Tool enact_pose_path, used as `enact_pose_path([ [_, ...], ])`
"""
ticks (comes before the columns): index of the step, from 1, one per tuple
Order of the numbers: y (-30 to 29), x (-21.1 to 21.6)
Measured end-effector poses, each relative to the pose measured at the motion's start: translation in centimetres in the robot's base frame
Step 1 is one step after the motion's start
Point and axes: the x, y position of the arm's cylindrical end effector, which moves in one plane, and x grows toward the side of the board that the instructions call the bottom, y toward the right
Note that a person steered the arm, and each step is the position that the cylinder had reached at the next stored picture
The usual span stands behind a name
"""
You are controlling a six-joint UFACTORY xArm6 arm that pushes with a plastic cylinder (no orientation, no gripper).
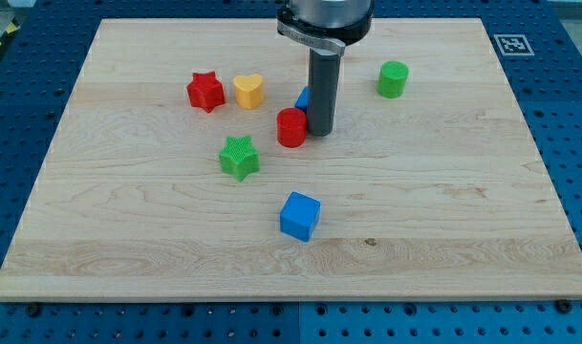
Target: Push the red circle to the top right of the green star
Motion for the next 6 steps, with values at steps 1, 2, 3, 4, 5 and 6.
enact_pose_path([
  [1, -0.4, 0.0],
  [2, -2.6, 0.0],
  [3, -3.1, 0.0],
  [4, -2.8, 0.0],
  [5, -2.4, 0.0],
  [6, -2.4, -0.8],
])
